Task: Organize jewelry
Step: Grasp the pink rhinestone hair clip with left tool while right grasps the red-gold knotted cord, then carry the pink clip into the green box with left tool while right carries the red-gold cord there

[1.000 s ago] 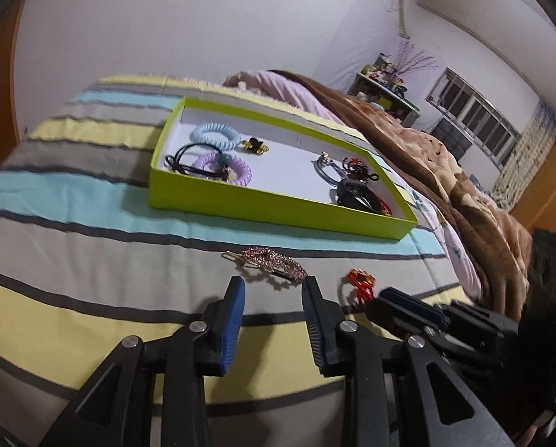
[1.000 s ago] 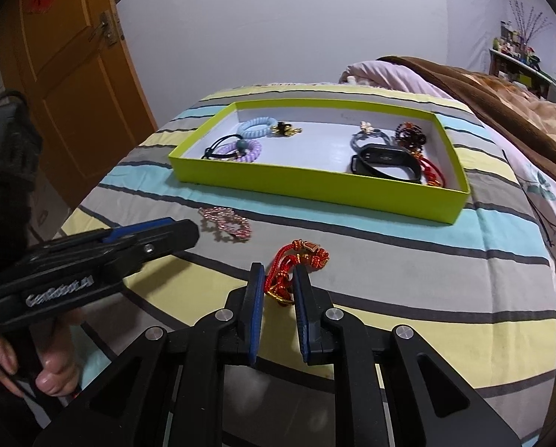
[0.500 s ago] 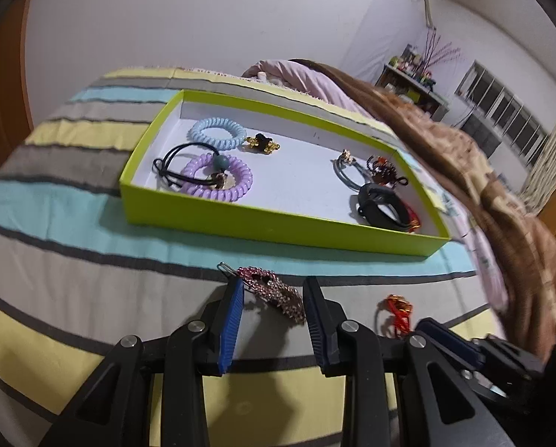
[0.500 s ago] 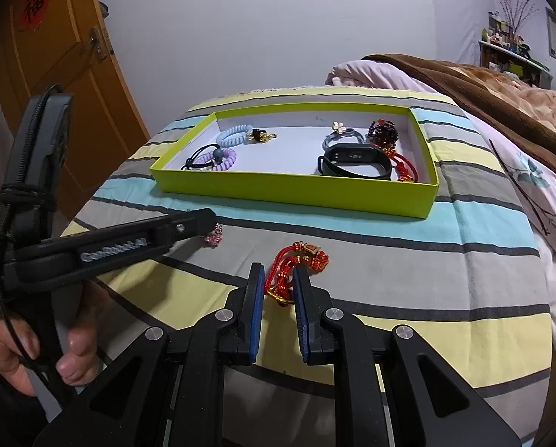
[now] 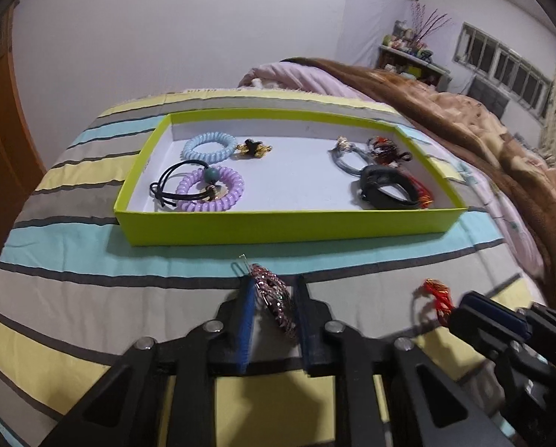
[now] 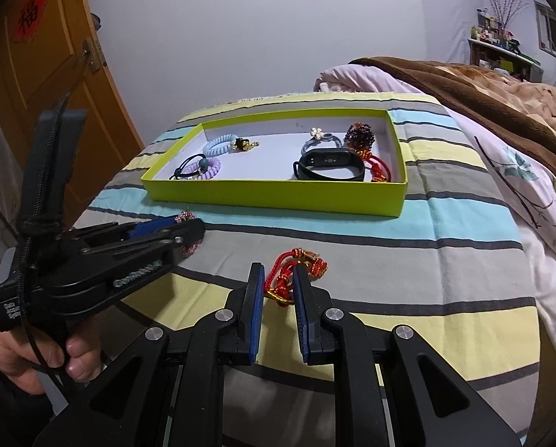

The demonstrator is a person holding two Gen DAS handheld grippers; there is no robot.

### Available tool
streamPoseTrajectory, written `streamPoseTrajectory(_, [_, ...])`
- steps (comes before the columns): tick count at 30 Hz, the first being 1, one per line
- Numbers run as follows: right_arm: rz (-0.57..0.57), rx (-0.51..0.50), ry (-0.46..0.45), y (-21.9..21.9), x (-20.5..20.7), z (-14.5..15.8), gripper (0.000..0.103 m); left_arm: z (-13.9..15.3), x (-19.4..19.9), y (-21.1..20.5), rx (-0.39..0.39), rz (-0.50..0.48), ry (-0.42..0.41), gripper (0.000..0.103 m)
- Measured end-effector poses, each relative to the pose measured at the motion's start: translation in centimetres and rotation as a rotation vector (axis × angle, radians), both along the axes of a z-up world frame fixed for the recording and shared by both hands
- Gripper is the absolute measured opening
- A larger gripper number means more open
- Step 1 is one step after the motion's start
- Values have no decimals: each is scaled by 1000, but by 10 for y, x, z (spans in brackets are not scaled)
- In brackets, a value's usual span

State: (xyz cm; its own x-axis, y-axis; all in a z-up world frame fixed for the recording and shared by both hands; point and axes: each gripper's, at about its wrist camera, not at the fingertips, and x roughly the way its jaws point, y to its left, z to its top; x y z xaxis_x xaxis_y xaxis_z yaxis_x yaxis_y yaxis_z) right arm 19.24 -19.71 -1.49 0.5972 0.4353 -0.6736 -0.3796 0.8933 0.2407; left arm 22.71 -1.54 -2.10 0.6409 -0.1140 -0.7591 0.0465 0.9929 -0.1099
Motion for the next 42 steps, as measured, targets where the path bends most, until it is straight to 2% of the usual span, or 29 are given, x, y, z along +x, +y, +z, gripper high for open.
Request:
streamPoseTrajectory(7, [-10,0,-10,-3,-5,3,16,3,-18,3,-14,-36,-20,12])
streamPoseTrajectory(14, [-10,-2,-37,-3,-13,13,16,18,-39,2,-34,-85,-78,10])
streamPoseTrajectory(23, [2,-5,-75,0,-21,26,16,39,-56,7,-53,-97,-129,10])
streamPoseTrajectory(33, [42,7,-124,4,-23,46,16,64,-64,13,-44,-102,-191,10])
streamPoseTrajectory(42, [50,13,-143,5,-16,56,16,69,-59,19,-49,-100,-199,10])
